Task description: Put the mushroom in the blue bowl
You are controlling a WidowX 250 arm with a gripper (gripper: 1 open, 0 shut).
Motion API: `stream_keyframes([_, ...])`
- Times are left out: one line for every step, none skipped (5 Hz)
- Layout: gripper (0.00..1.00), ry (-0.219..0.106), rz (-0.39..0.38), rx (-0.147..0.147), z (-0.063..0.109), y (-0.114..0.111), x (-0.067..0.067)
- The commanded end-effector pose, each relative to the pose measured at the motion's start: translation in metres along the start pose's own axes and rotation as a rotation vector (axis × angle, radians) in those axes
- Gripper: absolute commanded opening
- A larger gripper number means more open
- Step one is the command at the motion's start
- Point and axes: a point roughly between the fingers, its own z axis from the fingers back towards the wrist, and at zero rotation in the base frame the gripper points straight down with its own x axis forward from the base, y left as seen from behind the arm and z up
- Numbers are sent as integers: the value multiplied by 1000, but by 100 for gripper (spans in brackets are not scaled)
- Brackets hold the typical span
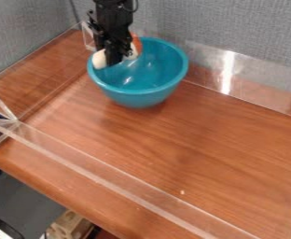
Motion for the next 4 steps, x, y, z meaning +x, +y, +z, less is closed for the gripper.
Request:
stream_keyframes([0,-68,12,62,31,11,6])
stream_keyframes([100,-64,7,62,27,12,10])
stream_keyframes([0,-63,1,62,23,12,15])
stream_keyframes([0,-64,-3,65,19,13,20])
